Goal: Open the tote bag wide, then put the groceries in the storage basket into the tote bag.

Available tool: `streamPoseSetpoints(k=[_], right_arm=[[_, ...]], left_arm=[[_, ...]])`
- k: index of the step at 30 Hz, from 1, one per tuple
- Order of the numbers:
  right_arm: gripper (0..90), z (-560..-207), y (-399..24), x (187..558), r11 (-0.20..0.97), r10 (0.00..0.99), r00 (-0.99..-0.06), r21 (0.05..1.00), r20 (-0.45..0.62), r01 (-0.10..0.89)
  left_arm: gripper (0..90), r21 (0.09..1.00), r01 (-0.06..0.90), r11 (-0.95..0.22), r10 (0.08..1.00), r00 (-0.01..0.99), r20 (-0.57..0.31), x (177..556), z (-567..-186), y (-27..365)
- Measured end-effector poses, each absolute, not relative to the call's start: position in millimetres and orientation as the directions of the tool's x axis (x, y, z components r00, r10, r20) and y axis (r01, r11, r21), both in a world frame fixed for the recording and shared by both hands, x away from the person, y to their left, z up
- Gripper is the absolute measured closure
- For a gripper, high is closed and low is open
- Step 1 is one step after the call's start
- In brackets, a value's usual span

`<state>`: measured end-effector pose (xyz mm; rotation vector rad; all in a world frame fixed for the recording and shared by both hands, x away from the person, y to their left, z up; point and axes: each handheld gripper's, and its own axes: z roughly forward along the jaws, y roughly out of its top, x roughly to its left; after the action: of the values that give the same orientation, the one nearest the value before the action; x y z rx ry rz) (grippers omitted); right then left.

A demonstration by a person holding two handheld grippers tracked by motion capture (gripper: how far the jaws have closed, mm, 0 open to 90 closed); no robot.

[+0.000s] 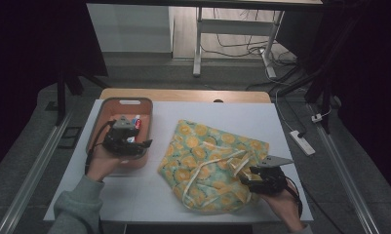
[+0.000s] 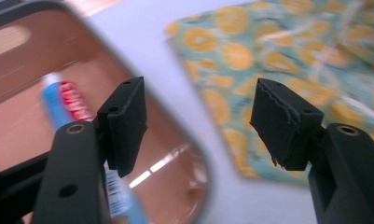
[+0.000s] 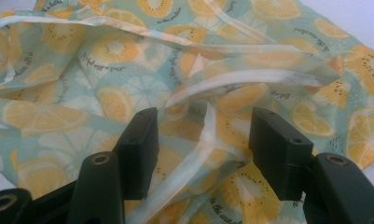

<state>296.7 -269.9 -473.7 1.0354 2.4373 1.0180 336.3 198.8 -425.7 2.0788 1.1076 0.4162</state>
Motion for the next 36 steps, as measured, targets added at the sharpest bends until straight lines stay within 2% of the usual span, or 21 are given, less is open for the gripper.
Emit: streamPoseSetpoints(k=[6, 16, 29, 36], right_arm=[[43.3, -476, -271, 297, 0.491, 0.722, -0.692, 0.709, -0.005, 0.507], [43.4, -476, -274, 297, 0.476, 0.737, -0.676, 0.711, 0.000, 0.518], [43.4, -480, -269, 297, 0.483, 0.727, -0.686, 0.704, 0.007, 0.520], [43.4, -478, -270, 296, 0.480, 0.727, -0.686, 0.711, 0.004, 0.514]], left_arm=[[34.6, 0.678, 0.651, -0.341, 0.851, 0.520, -0.070, 367, -430, 218], [31.3, 0.561, 0.770, -0.305, 0.897, 0.430, -0.103, 413, -456, 228], [21.2, 0.419, 0.867, -0.270, 0.931, 0.346, -0.116, 442, -491, 233], [21.1, 0.313, 0.907, -0.282, 0.943, 0.322, -0.085, 459, -512, 228]])
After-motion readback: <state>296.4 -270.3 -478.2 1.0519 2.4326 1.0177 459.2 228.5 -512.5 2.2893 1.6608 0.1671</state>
